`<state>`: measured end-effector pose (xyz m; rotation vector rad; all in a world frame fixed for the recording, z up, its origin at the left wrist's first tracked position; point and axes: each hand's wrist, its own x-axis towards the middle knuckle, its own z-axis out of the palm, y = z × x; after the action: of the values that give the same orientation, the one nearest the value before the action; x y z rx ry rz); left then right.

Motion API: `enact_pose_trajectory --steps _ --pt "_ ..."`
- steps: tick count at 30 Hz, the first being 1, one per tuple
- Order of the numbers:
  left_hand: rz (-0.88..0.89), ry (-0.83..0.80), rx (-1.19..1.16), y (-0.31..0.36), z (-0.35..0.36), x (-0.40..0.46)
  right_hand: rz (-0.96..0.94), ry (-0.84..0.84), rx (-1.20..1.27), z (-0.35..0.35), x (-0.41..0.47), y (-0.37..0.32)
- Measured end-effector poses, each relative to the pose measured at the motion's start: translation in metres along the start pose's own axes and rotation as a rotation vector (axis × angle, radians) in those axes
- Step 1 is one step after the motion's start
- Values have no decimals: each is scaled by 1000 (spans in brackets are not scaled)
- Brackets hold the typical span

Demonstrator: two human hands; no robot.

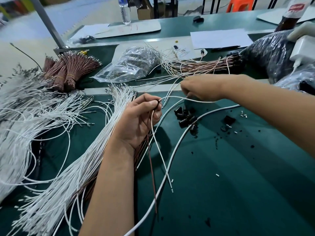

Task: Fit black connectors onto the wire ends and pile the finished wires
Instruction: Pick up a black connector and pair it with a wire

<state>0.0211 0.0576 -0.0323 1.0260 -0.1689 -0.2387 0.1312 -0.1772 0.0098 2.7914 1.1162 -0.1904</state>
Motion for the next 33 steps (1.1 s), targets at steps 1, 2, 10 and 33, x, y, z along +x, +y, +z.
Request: enact_pose_trajectory --steps 1,2,10,33 --pt "-1 -3 6 0 0 0 32 13 -5 -4 0 7" --pt "-3 -5 13 -1 1 0 70 26 0 -8 -1 14" --pt "4 -42 -10 -1 -1 -1 401 274 46 -31 -4 79" --pt "-161 -205 80 -31 68 -1 869 1098 1361 22 -106 -8"
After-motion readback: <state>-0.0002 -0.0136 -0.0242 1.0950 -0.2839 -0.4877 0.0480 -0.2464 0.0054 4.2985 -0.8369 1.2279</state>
